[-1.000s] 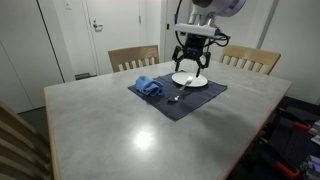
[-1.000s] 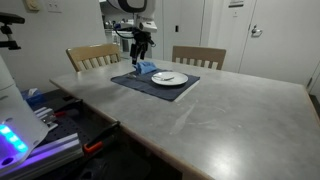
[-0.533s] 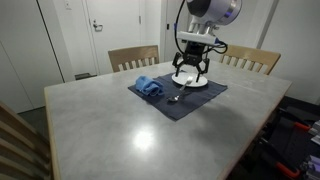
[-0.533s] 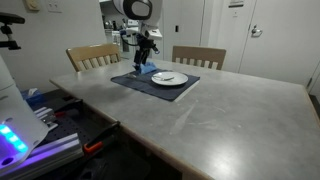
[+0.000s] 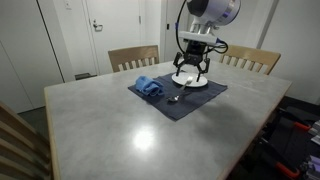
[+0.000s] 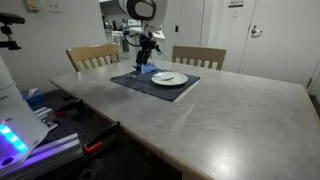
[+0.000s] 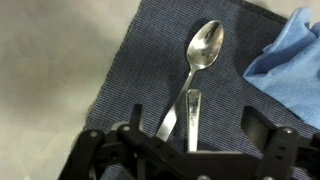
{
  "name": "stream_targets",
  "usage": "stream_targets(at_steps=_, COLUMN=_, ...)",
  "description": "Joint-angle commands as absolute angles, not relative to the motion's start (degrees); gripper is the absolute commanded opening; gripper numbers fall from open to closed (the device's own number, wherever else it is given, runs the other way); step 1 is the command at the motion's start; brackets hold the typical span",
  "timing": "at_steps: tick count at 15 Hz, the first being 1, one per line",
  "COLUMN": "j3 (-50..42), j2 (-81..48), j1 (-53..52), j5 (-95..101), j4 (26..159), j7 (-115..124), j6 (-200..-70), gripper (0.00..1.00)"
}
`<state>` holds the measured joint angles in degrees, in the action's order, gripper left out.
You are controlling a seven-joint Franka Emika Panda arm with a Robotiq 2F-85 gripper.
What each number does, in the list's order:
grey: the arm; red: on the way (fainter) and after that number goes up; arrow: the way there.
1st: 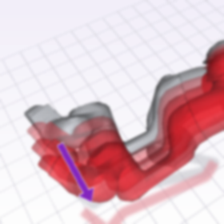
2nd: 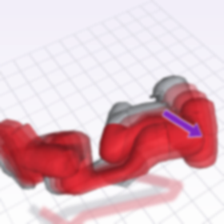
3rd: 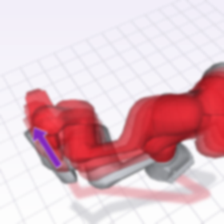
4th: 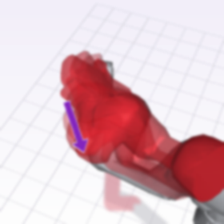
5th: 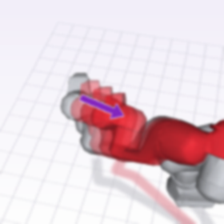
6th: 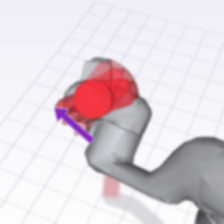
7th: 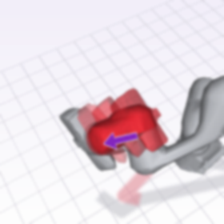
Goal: Take the fork from the plate and put it on the table
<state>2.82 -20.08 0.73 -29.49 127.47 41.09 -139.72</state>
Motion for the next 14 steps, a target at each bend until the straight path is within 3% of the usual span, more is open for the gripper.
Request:
stream_targets(at_steps=1, j3=1.25, j2=-19.61, j1=-1.9, j5=-27.38, j4=128.49, j7=43.24, j6=-142.19, gripper=1.0)
stream_targets(at_steps=14, j3=-1.04, j2=-26.16, j1=-3.52, j5=-23.06, j4=126.18, j7=43.27, j6=-148.34, gripper=1.0)
